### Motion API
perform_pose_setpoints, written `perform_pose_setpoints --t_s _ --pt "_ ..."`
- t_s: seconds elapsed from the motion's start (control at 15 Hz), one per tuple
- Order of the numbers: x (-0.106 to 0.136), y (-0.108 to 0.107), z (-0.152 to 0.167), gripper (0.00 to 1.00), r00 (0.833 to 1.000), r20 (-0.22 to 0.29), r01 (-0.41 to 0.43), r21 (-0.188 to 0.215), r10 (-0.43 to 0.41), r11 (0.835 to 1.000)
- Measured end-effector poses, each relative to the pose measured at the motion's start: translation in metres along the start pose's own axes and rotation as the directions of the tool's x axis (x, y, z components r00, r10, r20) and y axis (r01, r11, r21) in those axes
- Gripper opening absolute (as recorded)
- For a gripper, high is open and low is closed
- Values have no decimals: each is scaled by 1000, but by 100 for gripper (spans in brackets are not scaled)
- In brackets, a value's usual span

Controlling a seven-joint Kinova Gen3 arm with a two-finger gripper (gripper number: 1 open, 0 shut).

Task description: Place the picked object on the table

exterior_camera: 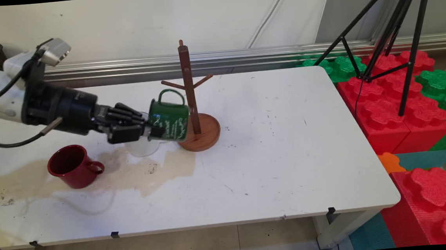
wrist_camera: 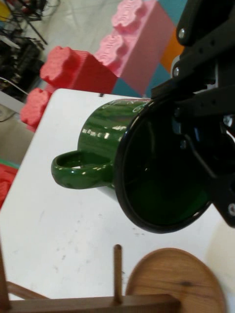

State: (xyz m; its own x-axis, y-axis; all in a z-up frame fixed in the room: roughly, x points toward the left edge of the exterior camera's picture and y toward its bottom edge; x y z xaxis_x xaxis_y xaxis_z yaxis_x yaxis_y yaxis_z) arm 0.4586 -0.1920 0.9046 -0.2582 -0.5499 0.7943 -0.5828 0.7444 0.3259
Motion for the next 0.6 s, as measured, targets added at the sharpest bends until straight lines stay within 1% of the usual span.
perform_pose_setpoints --t_s 0.33,0.6 --pt "-5 3 -17 0 997 70 -37 22 35 999" --pt "-8 2 -39 0 987 144 -83 63 73 995"
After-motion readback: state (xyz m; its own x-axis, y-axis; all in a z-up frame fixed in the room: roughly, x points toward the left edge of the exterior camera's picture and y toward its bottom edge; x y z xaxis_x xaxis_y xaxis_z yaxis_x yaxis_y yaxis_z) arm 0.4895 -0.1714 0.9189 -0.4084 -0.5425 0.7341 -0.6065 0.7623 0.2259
